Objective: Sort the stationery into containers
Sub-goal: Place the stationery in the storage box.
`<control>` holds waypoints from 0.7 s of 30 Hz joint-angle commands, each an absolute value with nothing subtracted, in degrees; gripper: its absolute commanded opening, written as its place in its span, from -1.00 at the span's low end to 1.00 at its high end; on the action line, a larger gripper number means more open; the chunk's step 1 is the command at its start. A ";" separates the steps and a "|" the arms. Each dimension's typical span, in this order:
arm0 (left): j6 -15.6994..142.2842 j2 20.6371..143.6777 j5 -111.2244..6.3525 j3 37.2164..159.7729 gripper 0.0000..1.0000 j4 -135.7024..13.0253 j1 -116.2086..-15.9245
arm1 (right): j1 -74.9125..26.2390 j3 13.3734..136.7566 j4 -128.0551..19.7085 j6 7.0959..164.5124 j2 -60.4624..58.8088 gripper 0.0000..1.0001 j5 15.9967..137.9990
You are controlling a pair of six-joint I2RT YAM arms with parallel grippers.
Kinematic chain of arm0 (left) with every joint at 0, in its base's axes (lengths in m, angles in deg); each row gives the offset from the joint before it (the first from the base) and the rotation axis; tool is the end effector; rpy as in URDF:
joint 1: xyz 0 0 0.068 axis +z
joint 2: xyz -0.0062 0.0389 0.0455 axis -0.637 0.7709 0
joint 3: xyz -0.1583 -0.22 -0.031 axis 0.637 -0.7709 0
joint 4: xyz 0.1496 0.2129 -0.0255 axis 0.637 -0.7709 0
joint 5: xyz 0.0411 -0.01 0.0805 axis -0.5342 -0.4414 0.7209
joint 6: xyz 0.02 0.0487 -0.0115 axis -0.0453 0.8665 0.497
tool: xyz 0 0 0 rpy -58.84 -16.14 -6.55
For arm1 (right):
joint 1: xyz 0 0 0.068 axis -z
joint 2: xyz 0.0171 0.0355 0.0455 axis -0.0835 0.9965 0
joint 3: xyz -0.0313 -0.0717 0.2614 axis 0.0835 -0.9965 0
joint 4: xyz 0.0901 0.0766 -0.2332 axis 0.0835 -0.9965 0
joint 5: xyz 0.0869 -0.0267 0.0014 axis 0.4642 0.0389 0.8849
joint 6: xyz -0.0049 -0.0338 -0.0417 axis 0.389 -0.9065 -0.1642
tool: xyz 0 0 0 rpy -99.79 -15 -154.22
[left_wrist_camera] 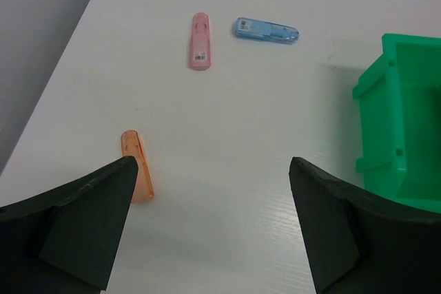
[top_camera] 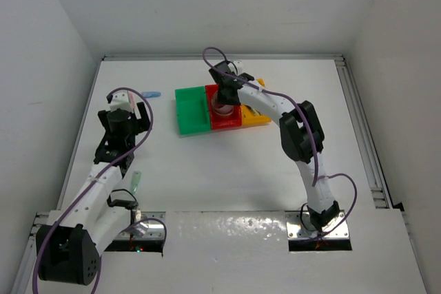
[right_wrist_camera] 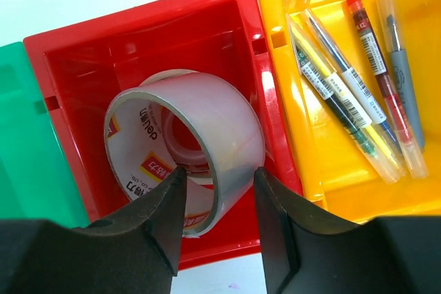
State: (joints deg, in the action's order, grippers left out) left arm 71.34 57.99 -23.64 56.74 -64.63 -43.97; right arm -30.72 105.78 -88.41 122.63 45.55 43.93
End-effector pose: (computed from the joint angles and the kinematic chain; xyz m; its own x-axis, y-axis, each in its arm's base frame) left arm 0.2050 -0.0031 0.2482 -0.3575 -0.0303 -0.9334 -0.2749 0.9586 0.0742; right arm 0.4079 0.2724 0.2029 -0.7150 0.2556 -0.6508 0.2275 0.9652 0.1291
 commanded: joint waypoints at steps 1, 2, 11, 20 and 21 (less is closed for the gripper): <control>71.80 57.38 -23.96 56.74 0.80 -61.60 -43.35 | -31.24 108.24 -86.45 121.71 44.22 -0.13 42.20; 71.80 57.64 -24.05 56.82 0.80 -61.60 -43.35 | -31.33 108.07 -86.19 121.36 43.87 -0.12 42.11; 70.74 58.78 -26.33 58.49 0.80 -62.04 -43.35 | -34.06 106.93 -84.43 117.22 37.72 -0.04 38.86; 70.21 59.31 -27.91 59.64 0.80 -62.04 -43.26 | -32.39 105.07 -85.74 119.16 38.15 -0.33 40.27; 70.21 59.31 -27.91 59.55 0.80 -62.04 -43.26 | -32.30 105.16 -85.92 119.07 38.59 -0.31 39.92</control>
